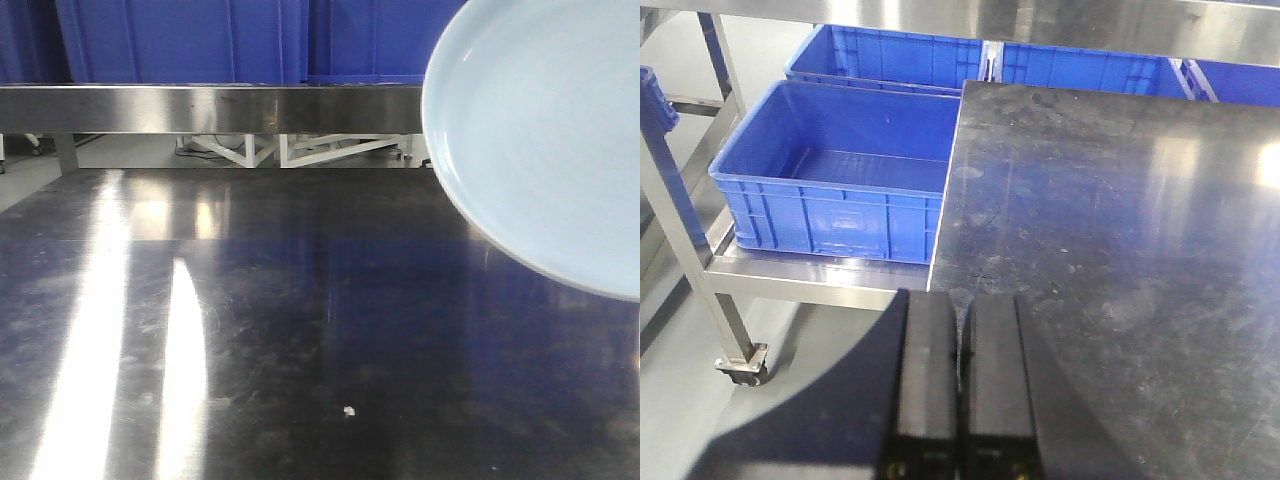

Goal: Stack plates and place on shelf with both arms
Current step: 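Hold the plate stack raised in the right gripper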

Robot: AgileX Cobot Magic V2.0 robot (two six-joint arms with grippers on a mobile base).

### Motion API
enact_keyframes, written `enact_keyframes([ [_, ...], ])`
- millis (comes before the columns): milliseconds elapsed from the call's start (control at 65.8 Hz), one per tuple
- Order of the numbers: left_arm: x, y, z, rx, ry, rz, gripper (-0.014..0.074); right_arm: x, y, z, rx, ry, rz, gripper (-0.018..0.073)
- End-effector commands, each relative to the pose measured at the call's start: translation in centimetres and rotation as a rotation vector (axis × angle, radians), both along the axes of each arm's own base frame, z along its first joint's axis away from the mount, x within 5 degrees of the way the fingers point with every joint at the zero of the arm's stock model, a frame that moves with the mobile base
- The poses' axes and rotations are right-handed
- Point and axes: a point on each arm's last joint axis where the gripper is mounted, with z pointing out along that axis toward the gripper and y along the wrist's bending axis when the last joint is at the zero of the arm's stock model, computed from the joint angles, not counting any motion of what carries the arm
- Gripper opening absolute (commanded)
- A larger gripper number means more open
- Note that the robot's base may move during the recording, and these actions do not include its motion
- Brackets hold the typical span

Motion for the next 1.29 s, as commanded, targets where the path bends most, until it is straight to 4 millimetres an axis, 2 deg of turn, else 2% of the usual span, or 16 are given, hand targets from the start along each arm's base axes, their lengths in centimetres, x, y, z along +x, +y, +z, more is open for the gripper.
enact_keyframes([
  [0,0.25,-0.04,1.6,-0.006,-0.101,-0.003,0.0083,-0.04,-0.03,1.99,0.028,-0.171,0.001,0.0052],
  [1277,0.25,-0.04,1.6,-0.006,-0.101,-0.003,0.0083,-0.17,-0.04,1.85,0.029,-0.175,0.002,0.0052],
])
